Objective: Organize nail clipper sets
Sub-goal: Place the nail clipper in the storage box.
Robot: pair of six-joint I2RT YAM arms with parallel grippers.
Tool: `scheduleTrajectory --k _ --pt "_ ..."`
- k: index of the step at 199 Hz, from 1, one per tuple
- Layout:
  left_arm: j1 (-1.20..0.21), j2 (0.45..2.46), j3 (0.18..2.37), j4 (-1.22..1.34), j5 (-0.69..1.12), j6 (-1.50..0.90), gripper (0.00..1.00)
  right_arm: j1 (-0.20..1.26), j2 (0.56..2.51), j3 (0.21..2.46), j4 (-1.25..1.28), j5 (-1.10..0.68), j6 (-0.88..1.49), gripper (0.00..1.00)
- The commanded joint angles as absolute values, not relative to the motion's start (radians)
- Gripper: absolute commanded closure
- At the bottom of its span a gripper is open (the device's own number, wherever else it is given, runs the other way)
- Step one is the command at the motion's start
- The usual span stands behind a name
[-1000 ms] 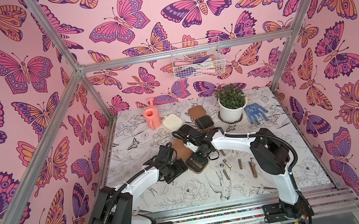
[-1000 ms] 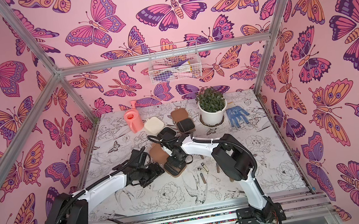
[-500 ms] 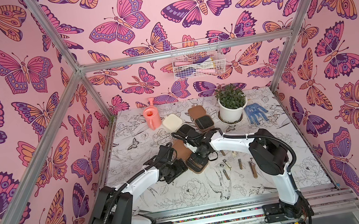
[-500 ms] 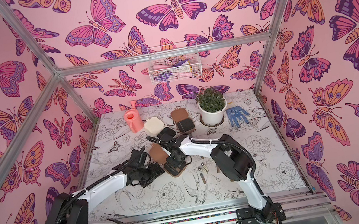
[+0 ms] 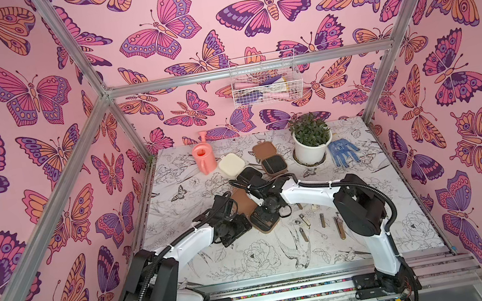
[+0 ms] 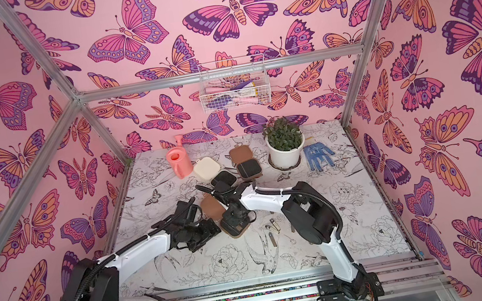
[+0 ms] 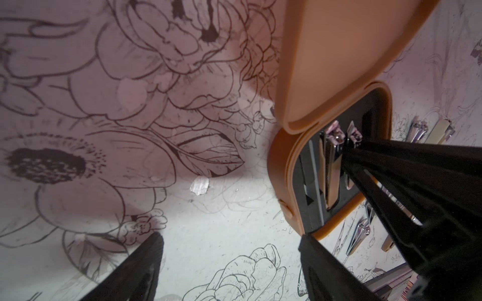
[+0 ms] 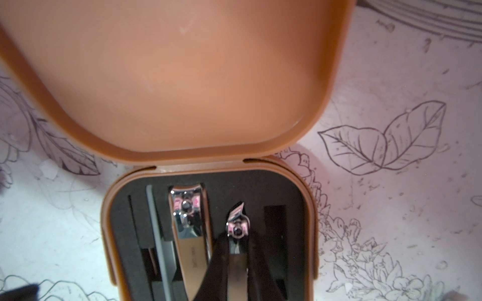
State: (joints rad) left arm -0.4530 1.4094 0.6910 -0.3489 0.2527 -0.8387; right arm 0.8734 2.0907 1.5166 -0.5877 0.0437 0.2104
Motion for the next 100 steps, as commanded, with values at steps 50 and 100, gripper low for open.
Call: scheduleTrajectory --k 50,100 --pt "-0.459 1.423 0.68 -0.377 0.235 -0.83 0.16 0.883 2.158 1.405 -0.413 0.064 0.29 0.97" --pt "-0.459 1.424 0.681 -0.377 0.236 -0.831 0.16 0.883 2.169 1.382 -0.424 0.074 0.287 0.97"
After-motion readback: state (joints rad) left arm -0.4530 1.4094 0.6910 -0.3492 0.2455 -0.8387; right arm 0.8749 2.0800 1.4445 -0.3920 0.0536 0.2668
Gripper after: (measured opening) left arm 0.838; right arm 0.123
